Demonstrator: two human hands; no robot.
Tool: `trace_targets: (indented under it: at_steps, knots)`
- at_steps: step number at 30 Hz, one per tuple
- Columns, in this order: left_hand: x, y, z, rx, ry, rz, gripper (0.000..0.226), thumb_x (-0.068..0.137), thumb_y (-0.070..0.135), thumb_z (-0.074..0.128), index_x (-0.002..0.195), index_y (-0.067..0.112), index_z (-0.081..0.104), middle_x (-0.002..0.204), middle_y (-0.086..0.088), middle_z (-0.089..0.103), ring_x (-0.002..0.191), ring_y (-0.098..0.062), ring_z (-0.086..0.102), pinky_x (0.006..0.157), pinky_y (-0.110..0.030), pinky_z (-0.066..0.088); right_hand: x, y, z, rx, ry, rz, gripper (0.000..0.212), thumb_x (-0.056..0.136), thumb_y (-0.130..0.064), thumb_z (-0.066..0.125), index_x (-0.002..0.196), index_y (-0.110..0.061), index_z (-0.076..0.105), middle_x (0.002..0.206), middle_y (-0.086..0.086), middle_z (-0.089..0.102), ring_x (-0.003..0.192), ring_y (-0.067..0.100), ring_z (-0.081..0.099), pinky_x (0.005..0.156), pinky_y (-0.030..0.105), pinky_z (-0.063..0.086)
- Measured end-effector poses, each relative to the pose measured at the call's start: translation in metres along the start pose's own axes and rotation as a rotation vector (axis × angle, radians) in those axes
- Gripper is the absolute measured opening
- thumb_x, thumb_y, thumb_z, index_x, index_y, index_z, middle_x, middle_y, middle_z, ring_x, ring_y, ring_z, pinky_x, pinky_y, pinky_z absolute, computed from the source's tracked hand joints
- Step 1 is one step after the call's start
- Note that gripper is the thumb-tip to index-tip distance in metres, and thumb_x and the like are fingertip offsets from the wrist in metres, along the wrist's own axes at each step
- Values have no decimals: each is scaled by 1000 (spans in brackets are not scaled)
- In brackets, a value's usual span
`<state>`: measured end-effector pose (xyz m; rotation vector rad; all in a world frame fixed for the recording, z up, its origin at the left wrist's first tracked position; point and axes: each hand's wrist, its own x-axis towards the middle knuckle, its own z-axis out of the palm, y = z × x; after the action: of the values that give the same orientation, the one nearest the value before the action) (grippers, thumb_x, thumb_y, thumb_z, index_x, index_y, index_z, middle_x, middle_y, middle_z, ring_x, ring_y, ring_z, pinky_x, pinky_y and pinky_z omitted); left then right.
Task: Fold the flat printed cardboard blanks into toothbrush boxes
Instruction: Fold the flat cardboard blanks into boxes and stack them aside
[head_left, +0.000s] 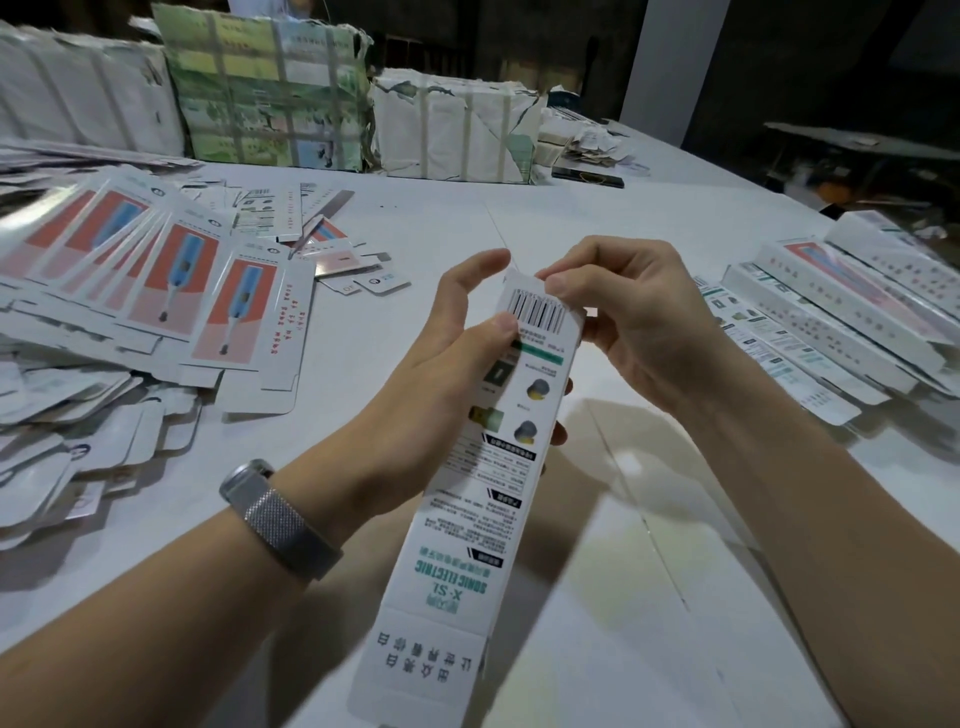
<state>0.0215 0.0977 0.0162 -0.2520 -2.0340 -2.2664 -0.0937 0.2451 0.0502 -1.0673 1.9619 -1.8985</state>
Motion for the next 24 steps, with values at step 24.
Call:
trace_targets:
  at_steps: [24]
  knots:
    - [1, 8, -1, -145, 76, -6, 13, 106, 28, 37, 115, 34, 45, 94, -23, 70, 72, -38, 71, 56, -44, 57, -2, 1, -17, 41, -243, -8, 22, 91, -13, 64, 108, -14, 76, 102, 4, 71, 96, 26, 64, 61, 30, 54]
